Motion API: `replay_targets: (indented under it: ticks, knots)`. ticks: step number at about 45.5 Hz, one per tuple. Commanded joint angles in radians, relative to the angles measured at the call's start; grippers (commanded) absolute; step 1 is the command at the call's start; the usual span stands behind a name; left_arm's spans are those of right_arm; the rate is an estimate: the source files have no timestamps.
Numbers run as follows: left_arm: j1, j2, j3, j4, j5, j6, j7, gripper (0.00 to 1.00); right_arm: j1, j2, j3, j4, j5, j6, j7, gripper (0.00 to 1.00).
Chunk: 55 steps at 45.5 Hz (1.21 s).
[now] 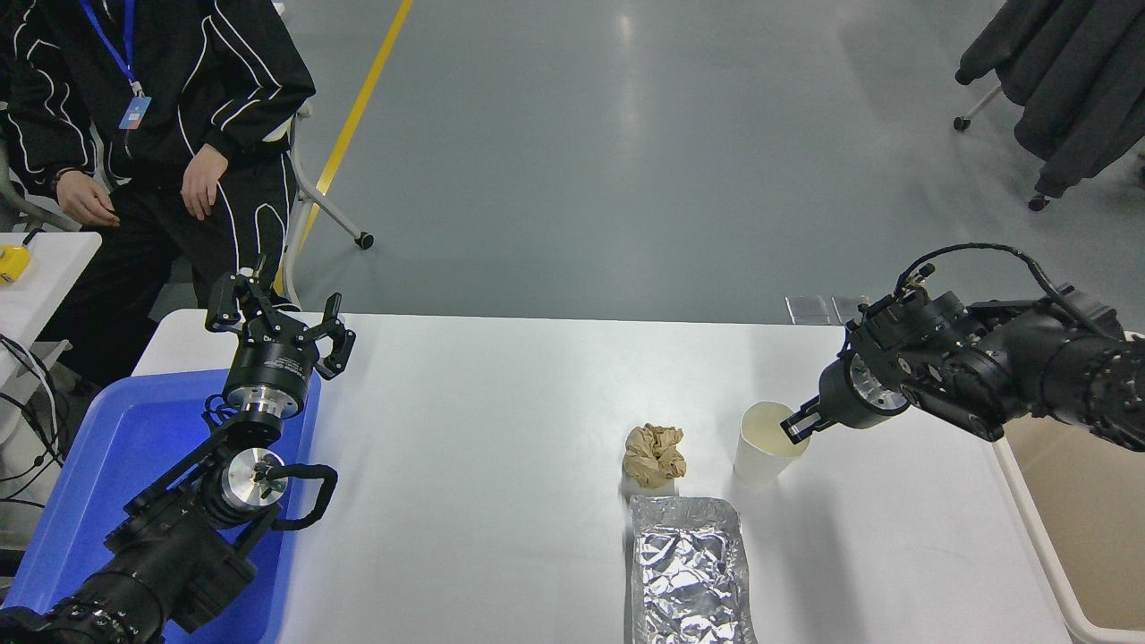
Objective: Dispose of the paper cup in the dustbin
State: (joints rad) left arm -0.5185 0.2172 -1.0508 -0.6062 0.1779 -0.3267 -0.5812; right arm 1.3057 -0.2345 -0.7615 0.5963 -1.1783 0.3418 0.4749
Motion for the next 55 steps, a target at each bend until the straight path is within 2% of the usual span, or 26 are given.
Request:
replay_targets:
  ticks: [1,17,30,41,47,55]
  knots:
    - [0.000,0.001,0.000,-0.001,0.000,0.000,0.000,1.00,0.004,-0.014,0.047,-0.070,0.038,-0.006,0.017,0.00]
    - [0.000,0.001,0.000,0.000,0.000,0.000,0.000,1.00,-0.005,-0.037,0.266,-0.222,0.325,-0.003,0.037,0.00]
    - [0.000,0.001,0.000,0.000,0.000,0.000,0.000,1.00,-0.068,-0.040,0.286,-0.512,0.673,0.003,0.036,0.00]
    - [0.000,-0.001,0.000,0.000,0.000,0.000,0.000,1.00,-0.129,-0.040,0.286,-0.713,0.859,-0.004,0.019,0.00]
    - [0.000,-0.001,0.000,-0.001,0.000,0.000,0.000,1.00,-0.151,-0.049,0.309,-0.779,0.899,-0.007,-0.031,0.00]
    - [0.000,-0.001,0.000,0.000,0.000,0.000,0.000,1.00,-0.169,-0.078,0.384,-0.794,0.896,-0.081,-0.174,0.00]
